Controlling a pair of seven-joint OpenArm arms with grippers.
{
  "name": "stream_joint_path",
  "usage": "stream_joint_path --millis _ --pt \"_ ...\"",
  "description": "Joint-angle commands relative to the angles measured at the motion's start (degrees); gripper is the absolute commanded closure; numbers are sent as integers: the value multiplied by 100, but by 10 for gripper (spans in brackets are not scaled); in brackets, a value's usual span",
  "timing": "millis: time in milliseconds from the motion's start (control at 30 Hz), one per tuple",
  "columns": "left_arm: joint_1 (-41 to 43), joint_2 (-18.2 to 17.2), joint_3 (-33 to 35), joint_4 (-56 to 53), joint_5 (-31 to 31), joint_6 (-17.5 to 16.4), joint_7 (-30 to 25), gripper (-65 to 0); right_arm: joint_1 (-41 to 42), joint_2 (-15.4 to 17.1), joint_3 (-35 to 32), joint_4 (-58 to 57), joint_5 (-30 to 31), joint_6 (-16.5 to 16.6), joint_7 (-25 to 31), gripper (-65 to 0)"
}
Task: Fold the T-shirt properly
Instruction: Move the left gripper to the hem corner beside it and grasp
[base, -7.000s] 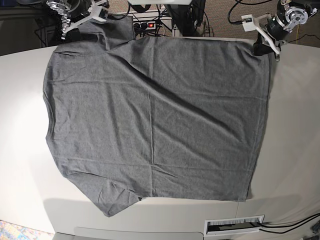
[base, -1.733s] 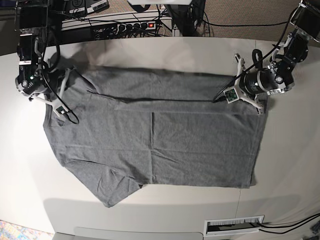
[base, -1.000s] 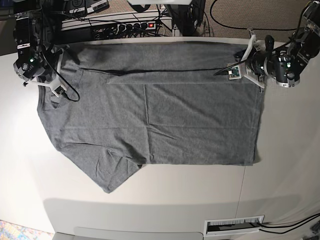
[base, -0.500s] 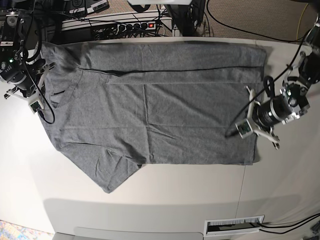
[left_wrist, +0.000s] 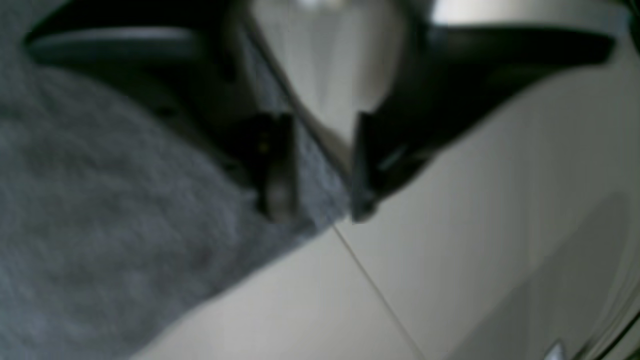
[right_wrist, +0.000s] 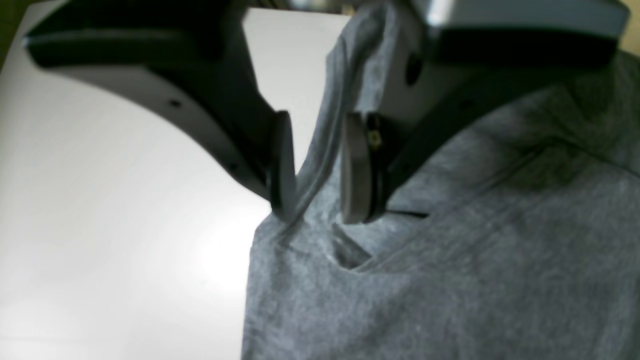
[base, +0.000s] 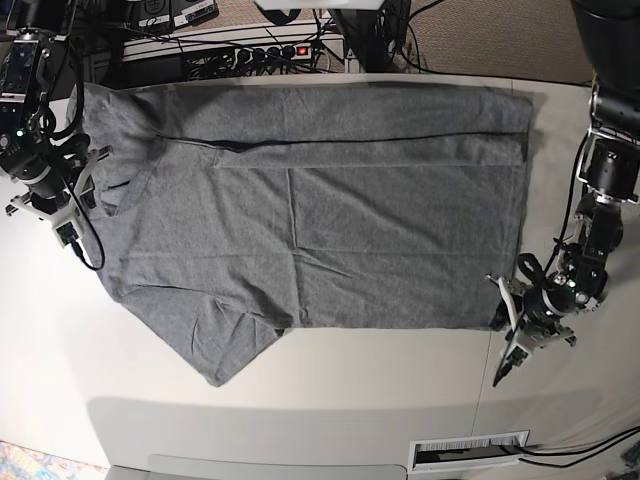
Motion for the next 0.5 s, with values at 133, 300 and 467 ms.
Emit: stream_joint_path --millis 133,300,467 --pt "-369 76 -57 -695 -35 42 -455 -278 52 133 63 74 -11 -28 92 -168" --pt "-400 297 -59 -1047 -28 44 -566 -278 52 131 63 74 -9 -31 94 -168" --pt "-398 511 -57 -1366 317 70 -758 -278 50 133 63 74 -7 -31 9 -168"
